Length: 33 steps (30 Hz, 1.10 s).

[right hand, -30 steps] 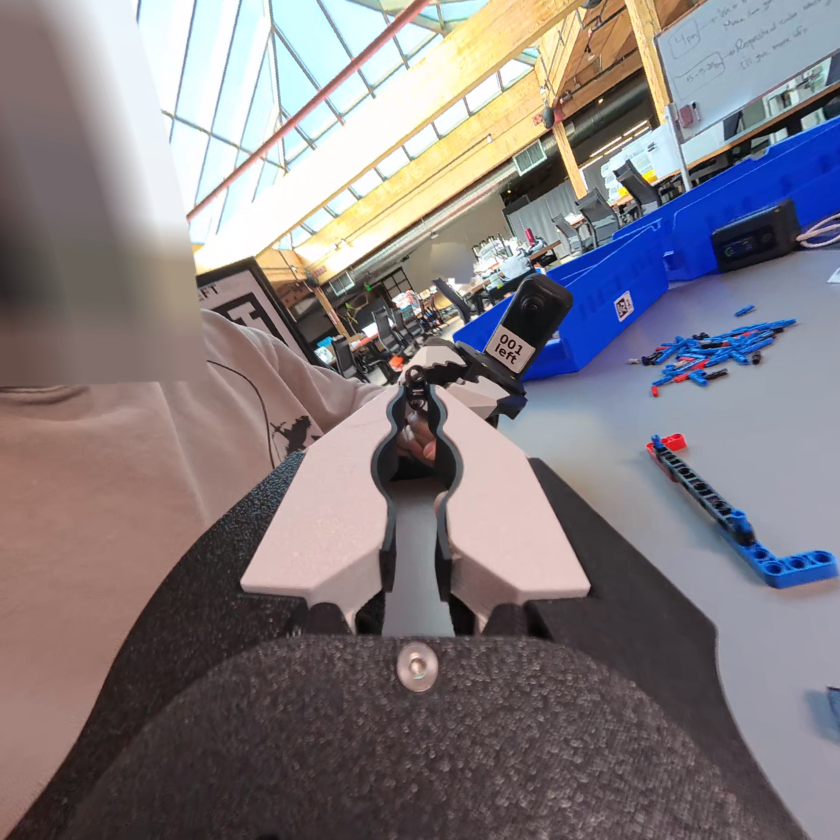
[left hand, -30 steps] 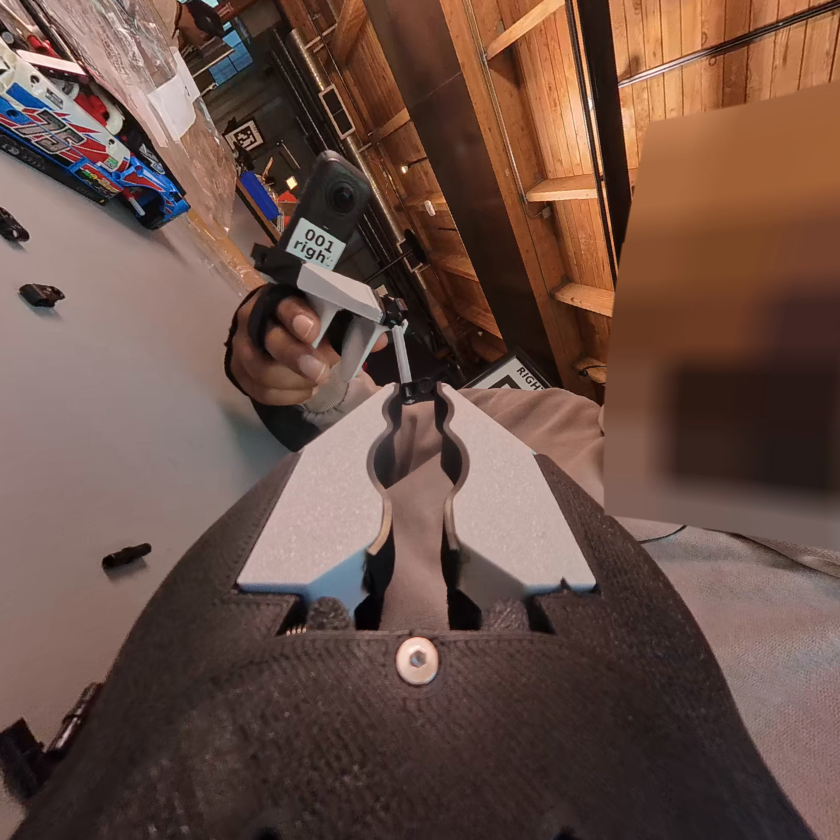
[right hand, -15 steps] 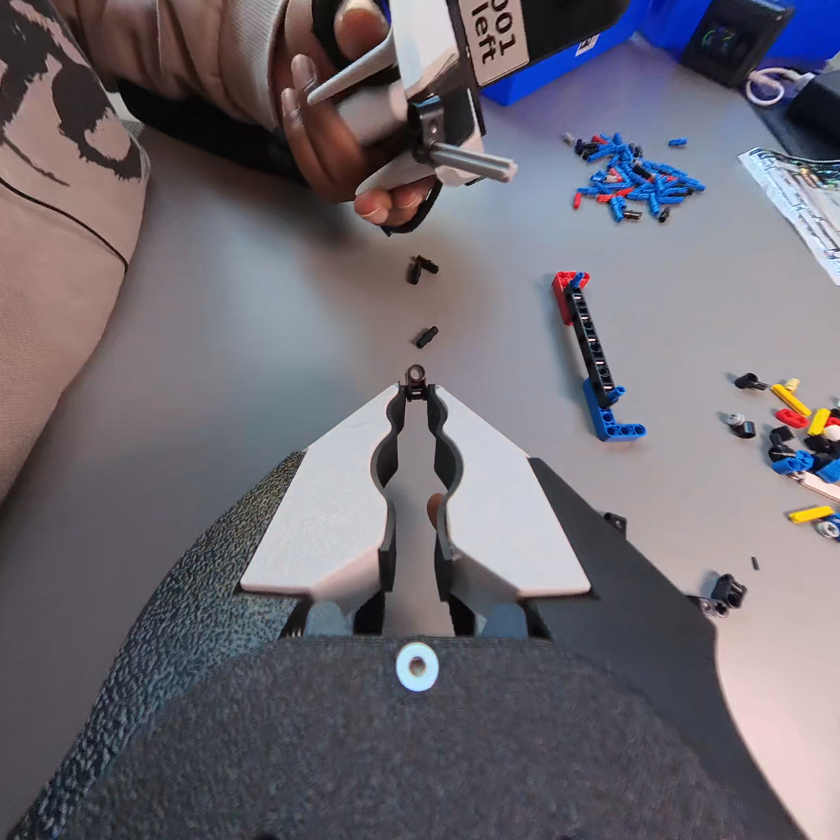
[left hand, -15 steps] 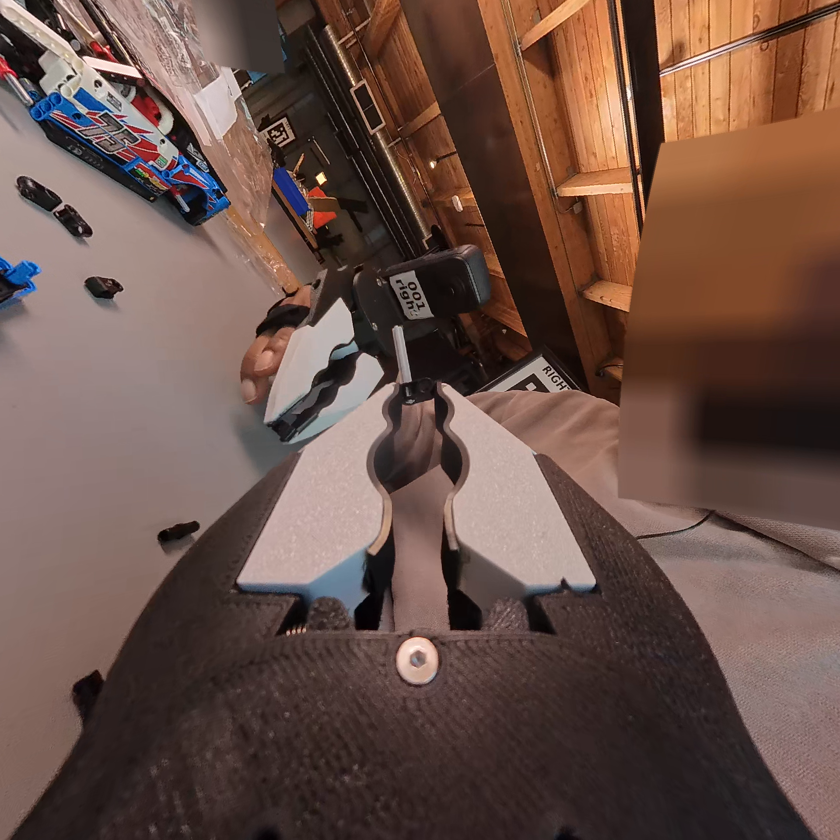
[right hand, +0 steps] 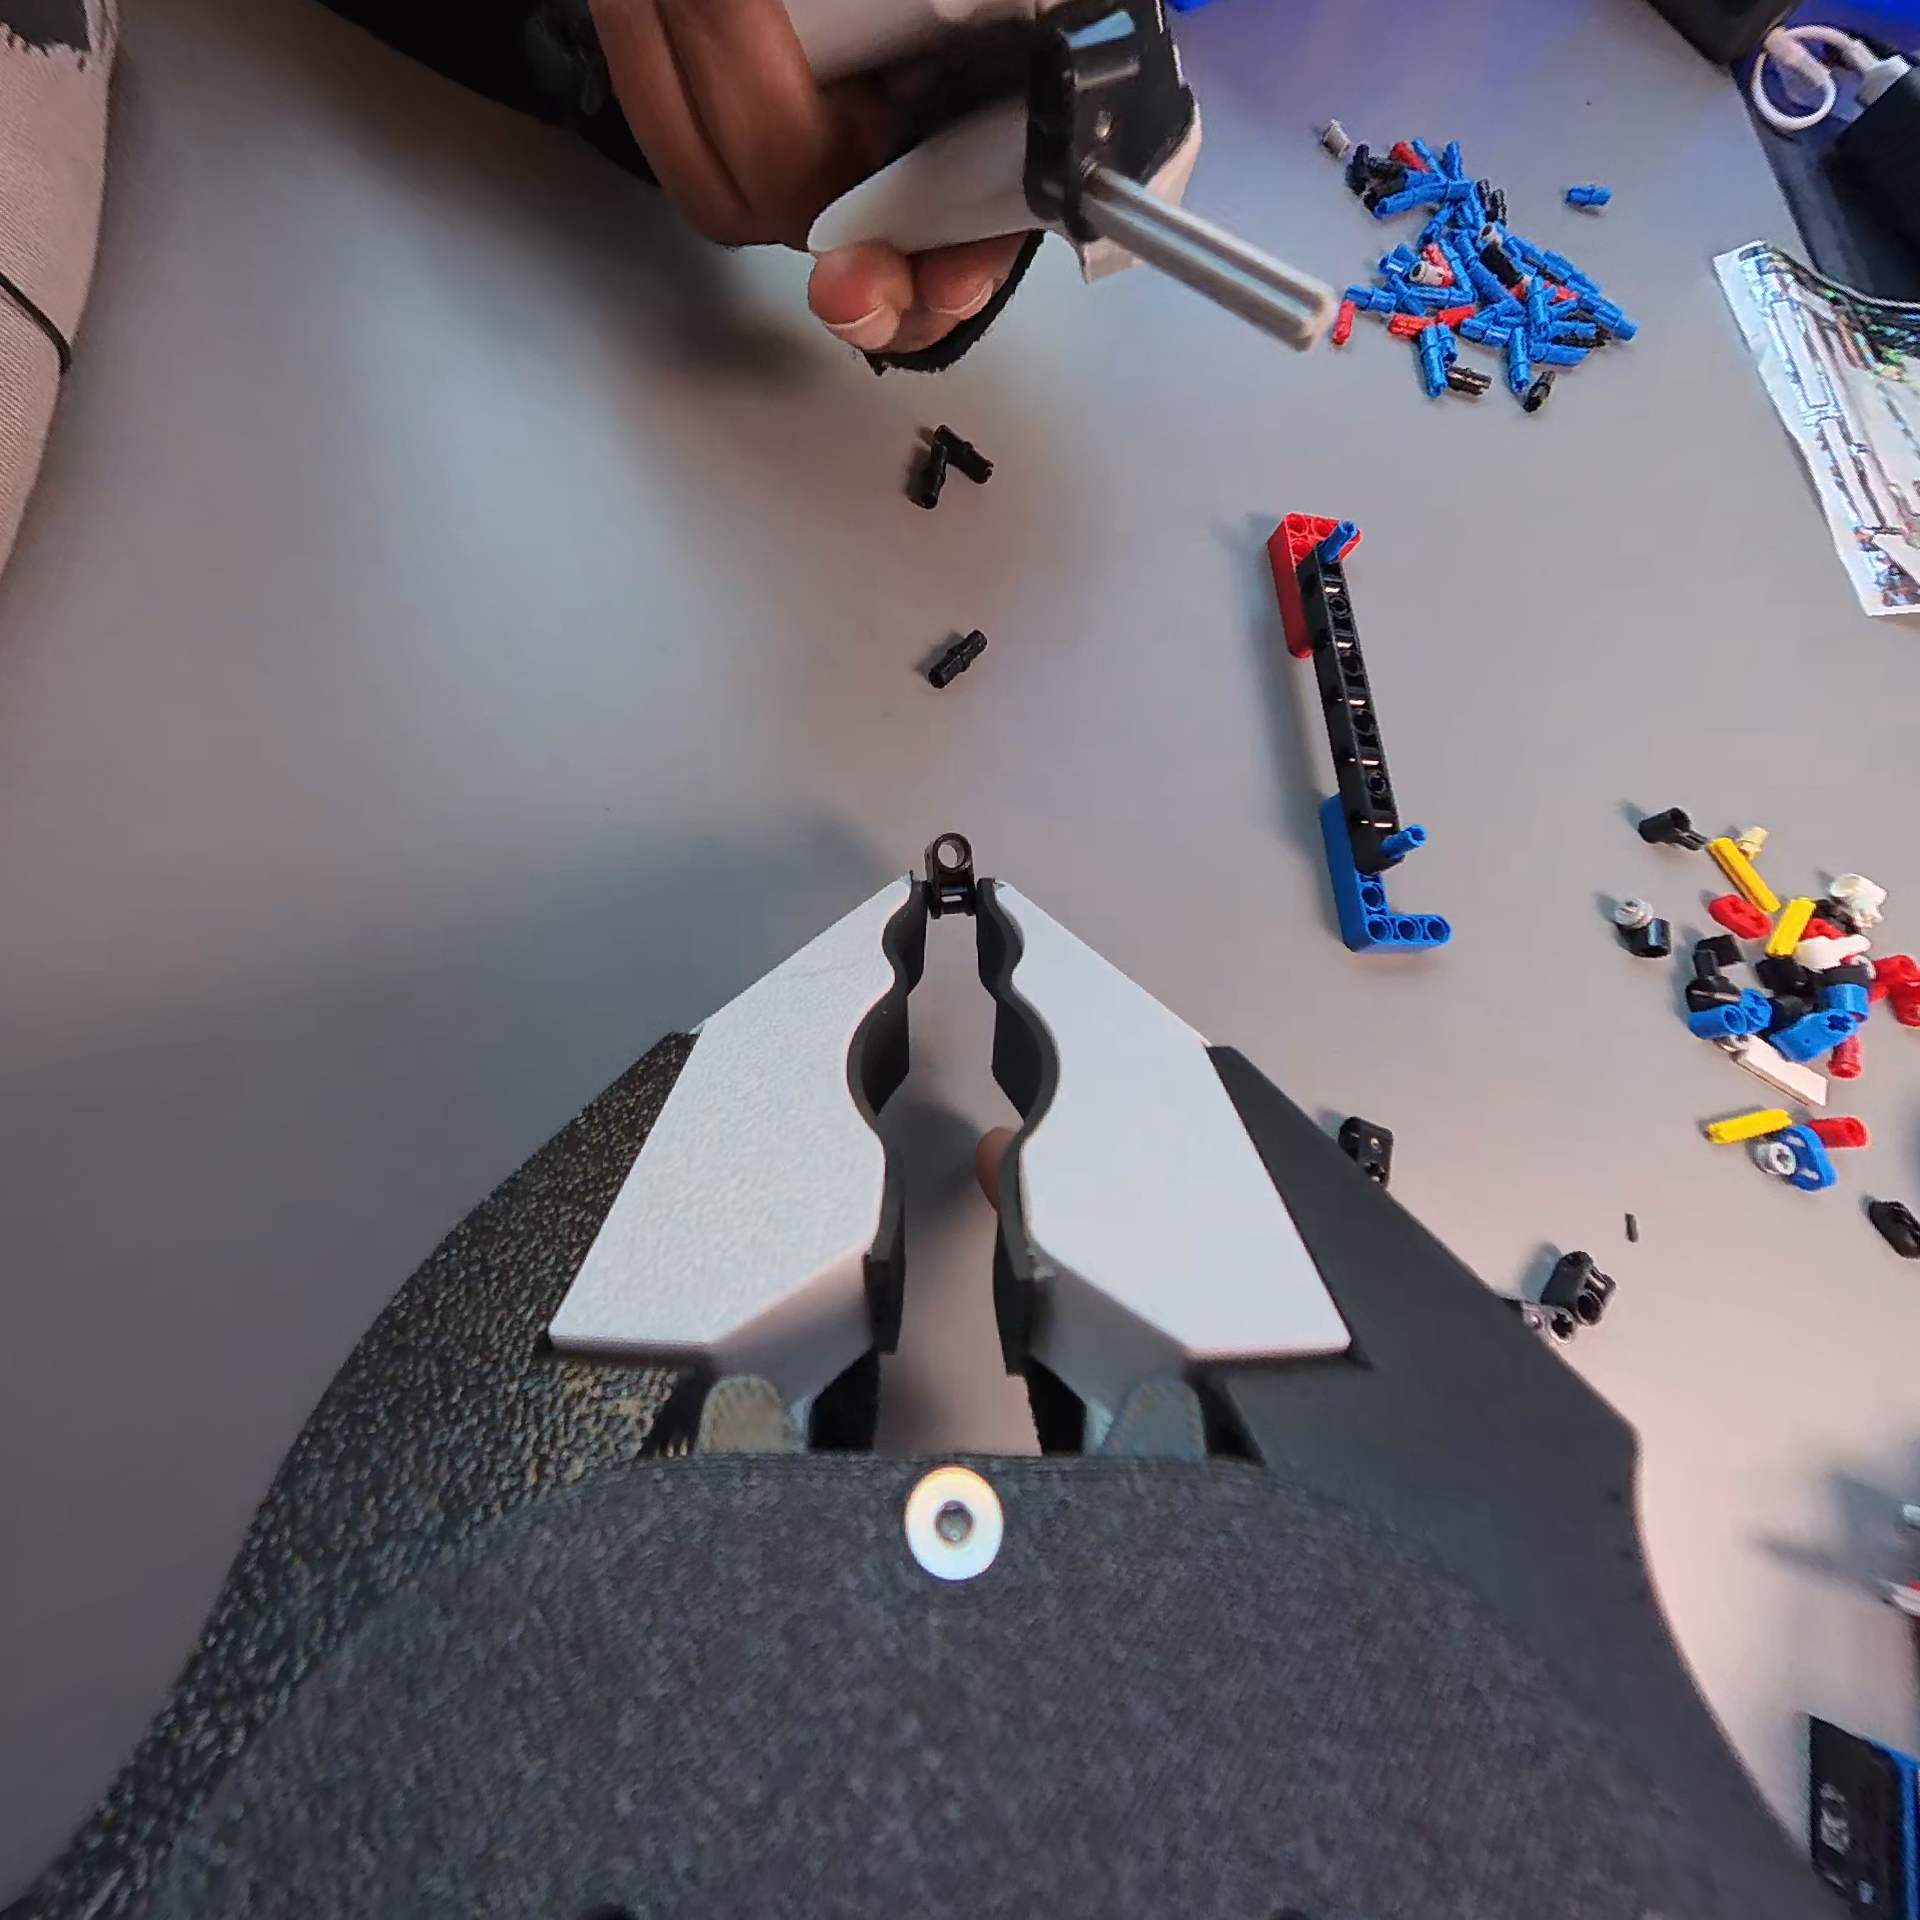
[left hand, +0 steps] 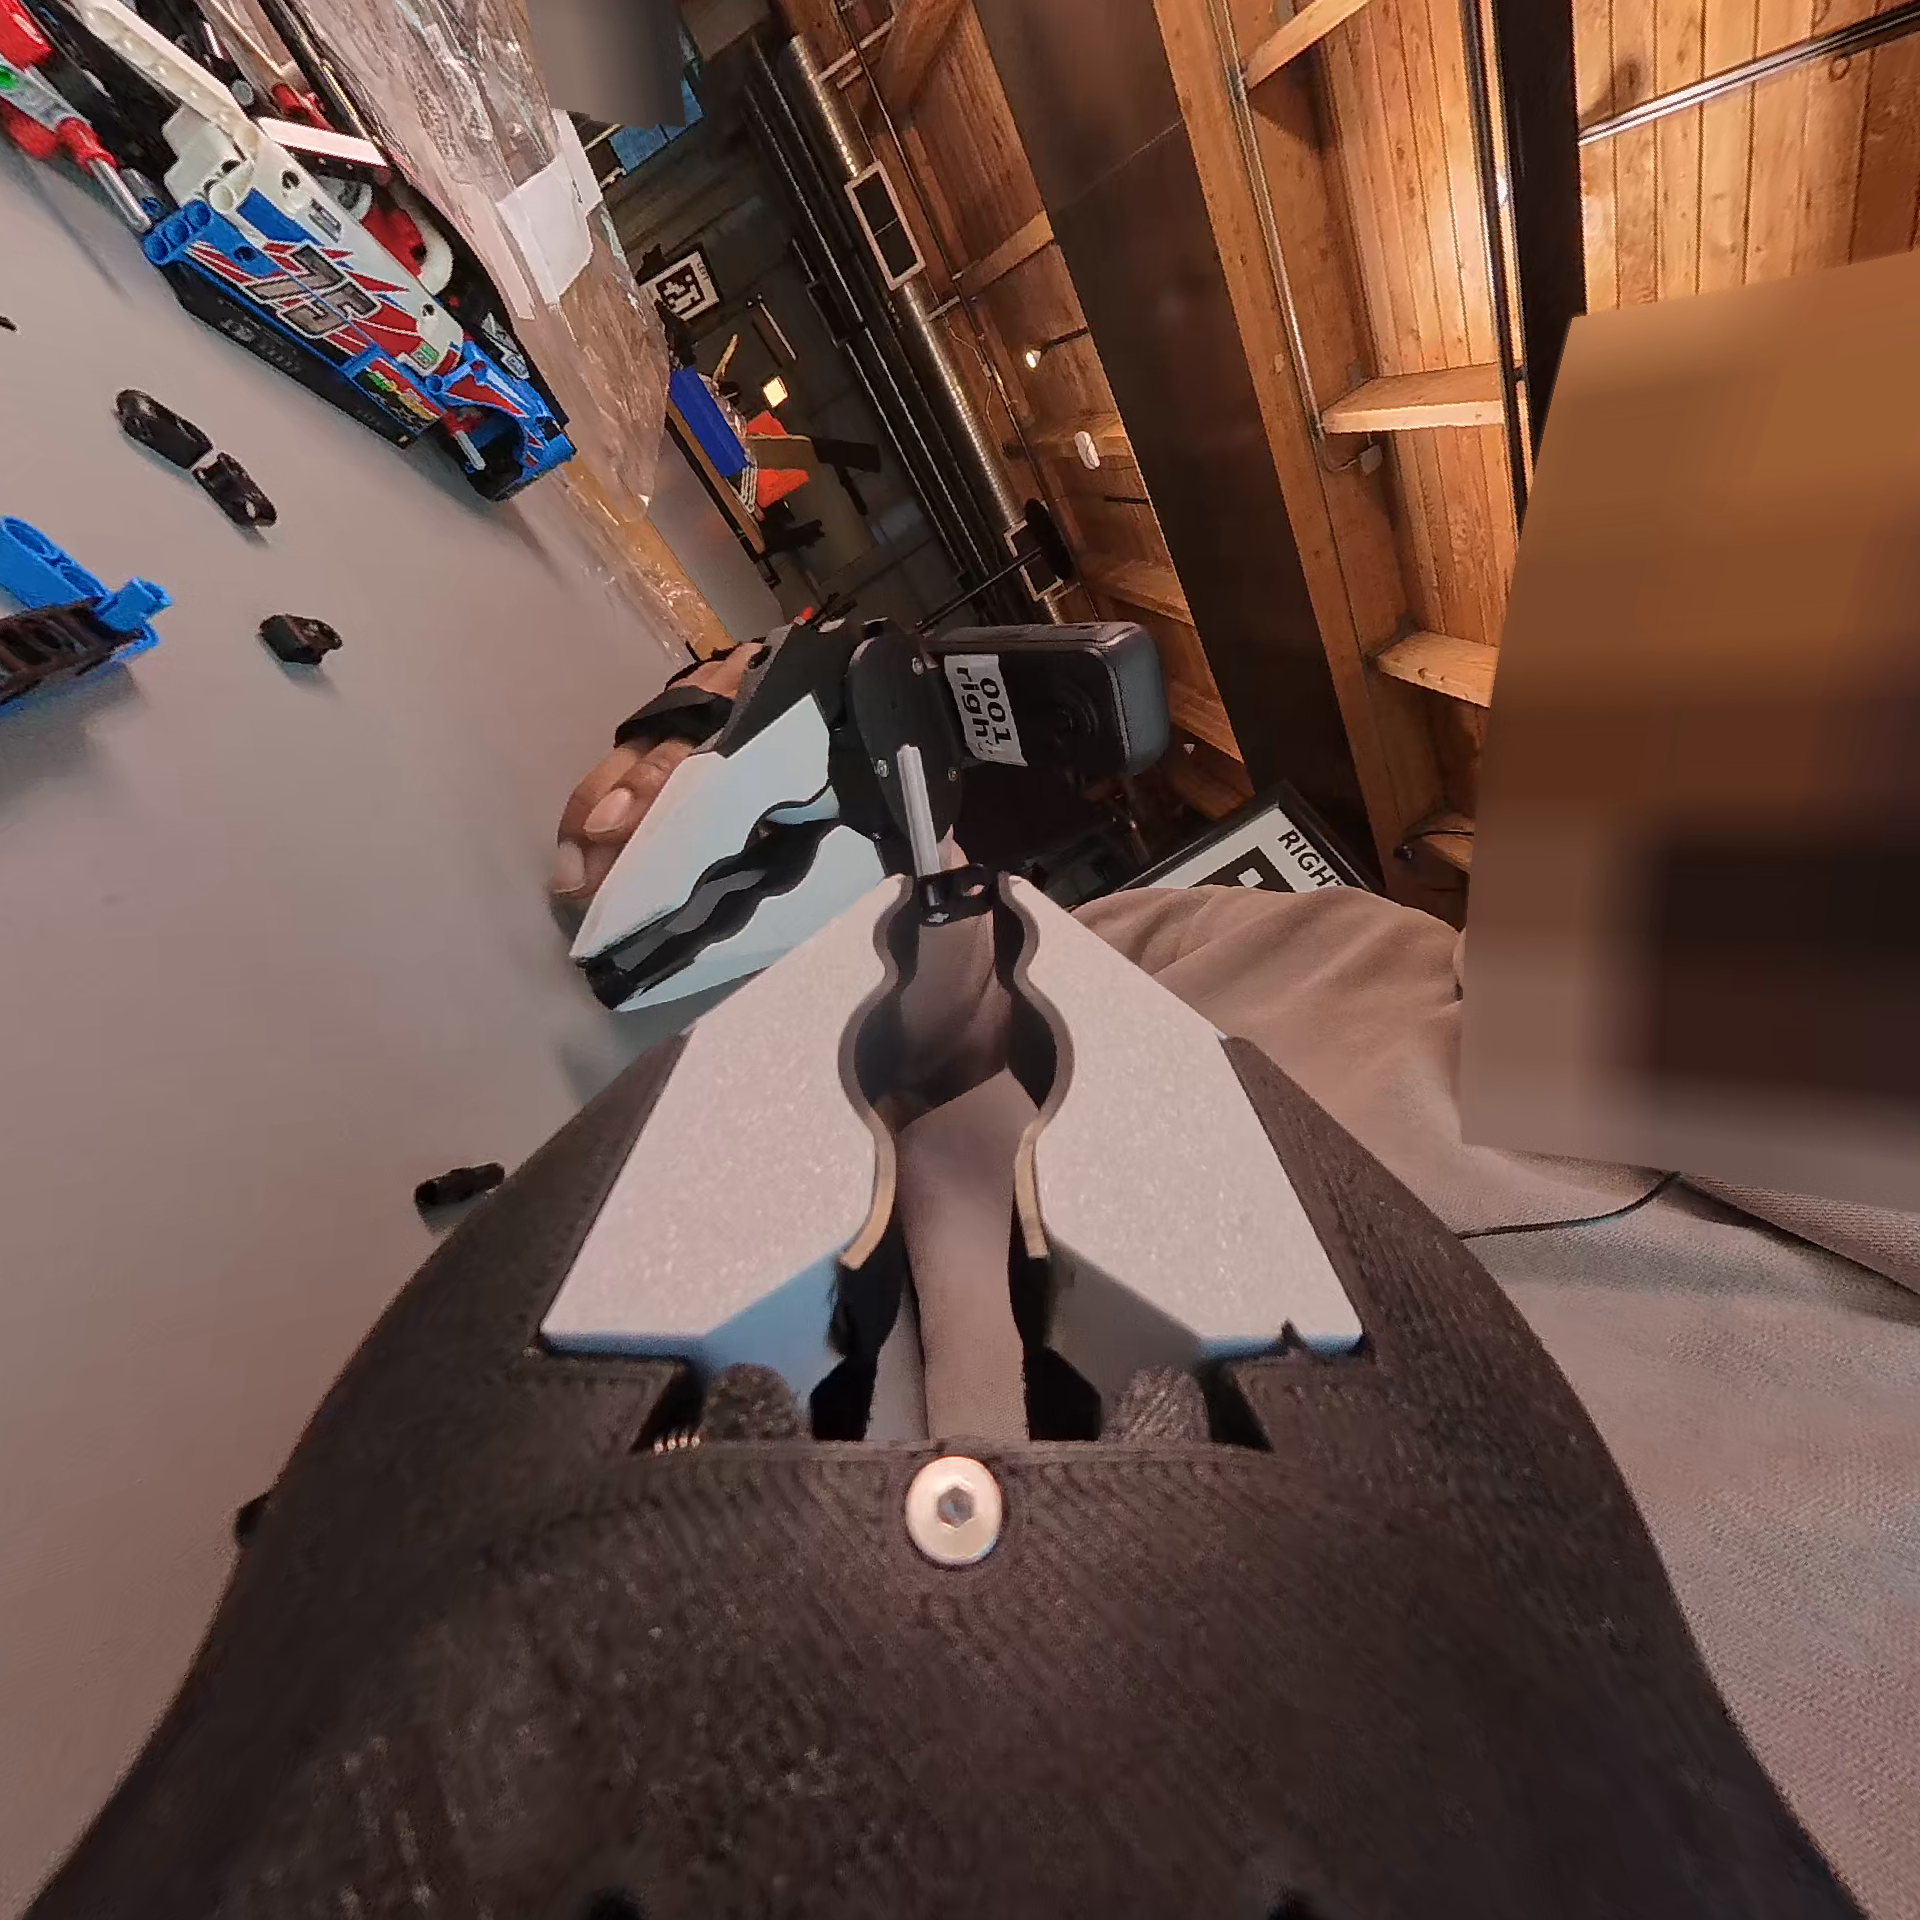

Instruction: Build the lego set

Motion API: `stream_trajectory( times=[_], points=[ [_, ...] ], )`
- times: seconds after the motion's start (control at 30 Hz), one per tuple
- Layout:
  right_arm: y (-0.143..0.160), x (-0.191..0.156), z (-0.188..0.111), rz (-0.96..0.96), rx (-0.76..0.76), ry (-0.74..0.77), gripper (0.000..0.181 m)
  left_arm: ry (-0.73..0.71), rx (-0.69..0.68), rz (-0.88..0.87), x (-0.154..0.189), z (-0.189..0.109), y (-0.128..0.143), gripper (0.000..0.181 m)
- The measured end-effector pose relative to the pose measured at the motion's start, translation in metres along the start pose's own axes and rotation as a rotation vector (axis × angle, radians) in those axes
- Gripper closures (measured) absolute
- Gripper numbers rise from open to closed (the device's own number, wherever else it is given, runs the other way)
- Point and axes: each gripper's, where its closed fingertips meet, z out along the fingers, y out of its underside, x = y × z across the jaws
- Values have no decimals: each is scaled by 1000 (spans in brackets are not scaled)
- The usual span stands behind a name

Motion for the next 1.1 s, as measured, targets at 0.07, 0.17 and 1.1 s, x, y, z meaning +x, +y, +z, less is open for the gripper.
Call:
stream_trajectory(
  times=[0.07, 0.17, 1.1],
  points=[
    [-2, 1, -1, 2, 13, 8, 174, -15, 1, 2, -2, 0, 0, 169],
    [-9, 8, -5, 12, 61, 41, 174, -30, 11, 4, -5, -2, -2, 169],
    [5, -5, 4, 109, -284, -221, 156, -215, -44, 138, -25, -18, -4, 169]
  ],
)
